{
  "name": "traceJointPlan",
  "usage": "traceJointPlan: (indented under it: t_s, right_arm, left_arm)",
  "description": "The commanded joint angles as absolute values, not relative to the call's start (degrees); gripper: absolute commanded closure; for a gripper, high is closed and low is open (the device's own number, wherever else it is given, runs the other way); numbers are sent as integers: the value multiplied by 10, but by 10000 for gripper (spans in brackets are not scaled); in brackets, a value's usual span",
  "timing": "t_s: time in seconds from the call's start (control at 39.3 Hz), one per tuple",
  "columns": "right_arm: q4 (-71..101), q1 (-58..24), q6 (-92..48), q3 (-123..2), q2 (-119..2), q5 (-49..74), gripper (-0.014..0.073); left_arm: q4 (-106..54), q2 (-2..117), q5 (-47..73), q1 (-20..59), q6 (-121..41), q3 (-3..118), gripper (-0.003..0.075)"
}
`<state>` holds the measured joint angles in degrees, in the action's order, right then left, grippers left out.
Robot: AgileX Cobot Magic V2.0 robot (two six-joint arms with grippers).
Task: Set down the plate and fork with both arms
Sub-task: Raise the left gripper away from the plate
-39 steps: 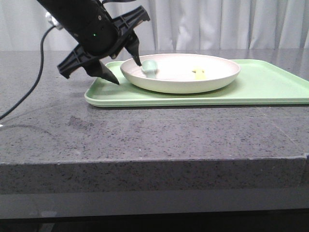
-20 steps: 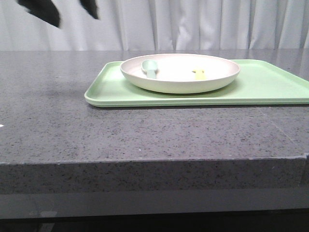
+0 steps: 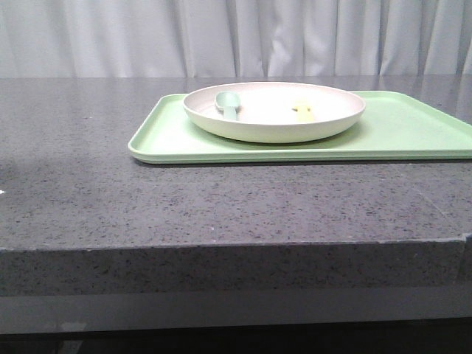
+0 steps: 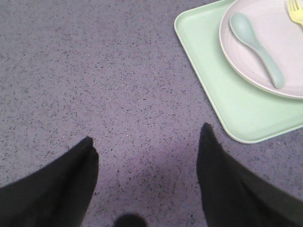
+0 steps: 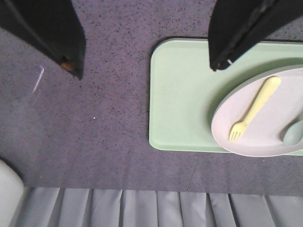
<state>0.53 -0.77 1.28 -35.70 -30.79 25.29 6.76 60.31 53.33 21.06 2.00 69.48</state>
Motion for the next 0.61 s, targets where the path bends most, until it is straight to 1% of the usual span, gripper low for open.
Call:
traceJointPlan:
  t_s: [0.0,0.1,0.18,0.36,0.59]
  right_arm:
    - [0,-8,12,-377,-314,208,32]
    - [0,-8,12,-377,-314,208,32]
    - [0,-8,12,-377,-314,208,32]
    - [0,-8,12,-377,-314,200,32]
    - [0,-8,12,-375,-314,190,32]
  left_arm:
    - [0,546,474,159,-43,671,279]
    - [-40,501,472,120,-75,625,279]
    - [-68,468,471,106,-83,590,279]
    - [-82,408,450,104,-83,529,280]
    - [-82,397,450,104,-83,520,280]
